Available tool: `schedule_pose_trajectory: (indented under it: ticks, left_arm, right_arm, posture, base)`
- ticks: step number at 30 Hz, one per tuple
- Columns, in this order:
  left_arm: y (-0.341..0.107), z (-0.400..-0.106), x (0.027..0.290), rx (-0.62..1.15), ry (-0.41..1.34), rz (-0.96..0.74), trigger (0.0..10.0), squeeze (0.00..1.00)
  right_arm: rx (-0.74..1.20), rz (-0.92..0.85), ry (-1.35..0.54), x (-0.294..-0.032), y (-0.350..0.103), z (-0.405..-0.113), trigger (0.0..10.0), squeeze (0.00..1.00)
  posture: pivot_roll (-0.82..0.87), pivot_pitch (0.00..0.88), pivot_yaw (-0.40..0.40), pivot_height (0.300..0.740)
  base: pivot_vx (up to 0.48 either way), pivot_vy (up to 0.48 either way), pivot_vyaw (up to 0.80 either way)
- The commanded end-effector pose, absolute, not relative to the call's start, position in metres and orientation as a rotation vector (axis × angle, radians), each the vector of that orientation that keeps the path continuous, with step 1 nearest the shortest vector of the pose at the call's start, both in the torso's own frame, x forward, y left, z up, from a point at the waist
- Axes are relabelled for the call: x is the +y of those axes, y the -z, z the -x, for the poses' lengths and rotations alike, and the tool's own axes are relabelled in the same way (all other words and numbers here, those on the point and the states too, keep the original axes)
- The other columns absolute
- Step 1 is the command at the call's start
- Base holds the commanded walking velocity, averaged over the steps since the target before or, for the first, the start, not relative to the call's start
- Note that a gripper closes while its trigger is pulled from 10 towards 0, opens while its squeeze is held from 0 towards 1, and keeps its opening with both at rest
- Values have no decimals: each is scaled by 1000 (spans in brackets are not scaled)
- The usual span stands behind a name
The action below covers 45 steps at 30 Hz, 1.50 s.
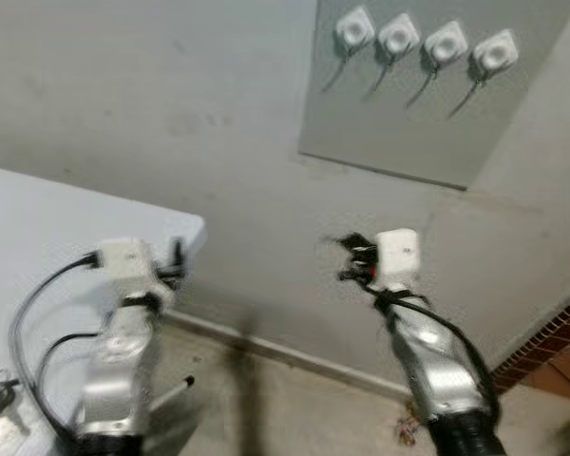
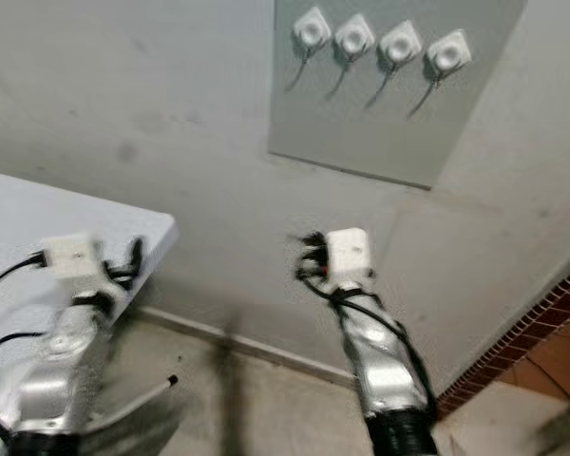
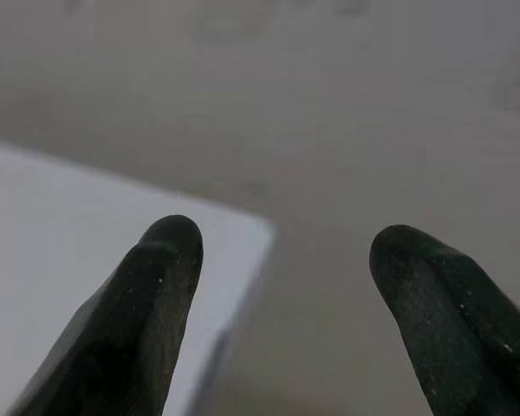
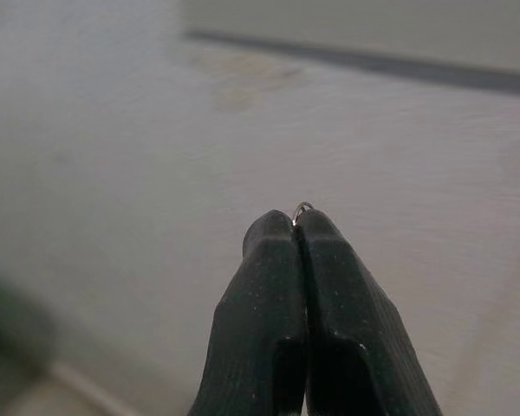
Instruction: Hang keys on a hook
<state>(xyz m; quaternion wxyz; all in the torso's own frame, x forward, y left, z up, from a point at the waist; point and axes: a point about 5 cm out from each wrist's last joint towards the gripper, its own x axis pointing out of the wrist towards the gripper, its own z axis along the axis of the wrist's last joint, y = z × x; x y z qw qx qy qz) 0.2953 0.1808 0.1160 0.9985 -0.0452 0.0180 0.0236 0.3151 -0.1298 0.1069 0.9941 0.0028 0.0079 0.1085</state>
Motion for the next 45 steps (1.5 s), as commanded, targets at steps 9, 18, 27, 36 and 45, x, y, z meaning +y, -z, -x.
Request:
schedule_pose_trajectory:
  ticks: [9,18,27,36,45]
  left_arm:
    - [-116,-300,177,56,-21,71,10000,0]
    - [-115,-298,173,61,0,80,10000,0]
    - [-113,-290,177,64,16,112,10000,0]
    - [-114,-288,175,54,20,121,10000,0]
    - [-115,-288,172,45,42,105,10000,0]
  right_arm:
    - [0,-59,-166,-130,-112,-312,10000,0]
    - [78,-93,-107,-133,-106,-313,10000,0]
    - [45,-63,-178,-125,-113,-312,10000,0]
    - [17,-58,-255,-120,-119,-312,10000,0]
    - [-2,-61,-292,-118,-120,-309,10000,0]
  posture:
    - [-121,0,51,728]
    - [-119,0,46,728]
    - [-97,0,9,728]
    - [-89,0,-12,728]
    - [-92,0,-12,728]
  base:
    - [0,0,-328]
    - [0,0,0]
    - [0,0,0]
    - [0,0,0]
    - [204,0,0]
